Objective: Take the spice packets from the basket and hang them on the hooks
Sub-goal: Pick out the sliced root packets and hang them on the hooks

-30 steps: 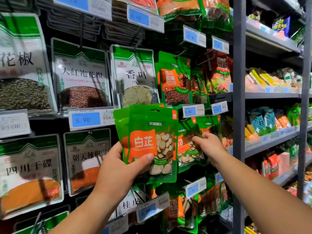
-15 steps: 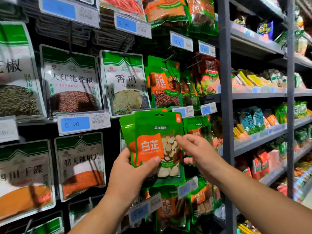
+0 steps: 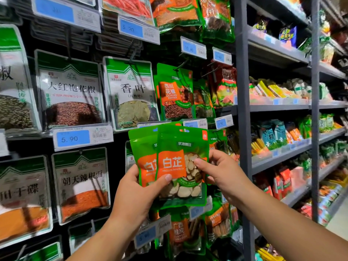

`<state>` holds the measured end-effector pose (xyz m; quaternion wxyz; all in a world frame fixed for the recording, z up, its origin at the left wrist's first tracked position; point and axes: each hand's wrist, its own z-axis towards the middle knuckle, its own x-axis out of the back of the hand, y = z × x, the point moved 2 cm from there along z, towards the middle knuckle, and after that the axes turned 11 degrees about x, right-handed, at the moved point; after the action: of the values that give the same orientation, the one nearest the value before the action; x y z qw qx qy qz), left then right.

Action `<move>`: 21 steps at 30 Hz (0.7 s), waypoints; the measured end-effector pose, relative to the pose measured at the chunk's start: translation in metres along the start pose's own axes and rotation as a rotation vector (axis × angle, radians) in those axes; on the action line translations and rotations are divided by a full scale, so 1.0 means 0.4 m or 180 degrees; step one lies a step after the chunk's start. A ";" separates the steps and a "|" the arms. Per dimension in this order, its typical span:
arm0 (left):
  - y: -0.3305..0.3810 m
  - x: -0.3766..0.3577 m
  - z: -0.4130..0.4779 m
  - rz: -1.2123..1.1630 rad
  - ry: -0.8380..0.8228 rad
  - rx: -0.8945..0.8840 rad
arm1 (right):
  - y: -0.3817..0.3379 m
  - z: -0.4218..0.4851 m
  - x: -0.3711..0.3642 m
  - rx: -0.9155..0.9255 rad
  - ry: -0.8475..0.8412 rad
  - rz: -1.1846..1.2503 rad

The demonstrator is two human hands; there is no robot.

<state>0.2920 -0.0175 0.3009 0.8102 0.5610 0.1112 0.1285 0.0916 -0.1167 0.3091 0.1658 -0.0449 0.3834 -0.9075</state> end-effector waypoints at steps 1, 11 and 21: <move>-0.003 0.003 0.002 0.0009 0.0028 -0.0002 | 0.001 0.002 0.009 -0.0008 0.0005 0.0015; -0.021 0.035 0.013 0.0224 0.0227 -0.0031 | 0.079 0.004 0.170 -0.0444 0.0703 -0.0391; -0.014 0.045 0.017 0.0353 0.0264 -0.0051 | 0.139 0.080 0.165 -0.0671 0.0646 -0.0665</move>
<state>0.3115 -0.0193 0.2972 0.8010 0.5539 0.1124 0.1972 0.0512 -0.1971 0.2890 0.0255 -0.0098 0.4844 -0.8744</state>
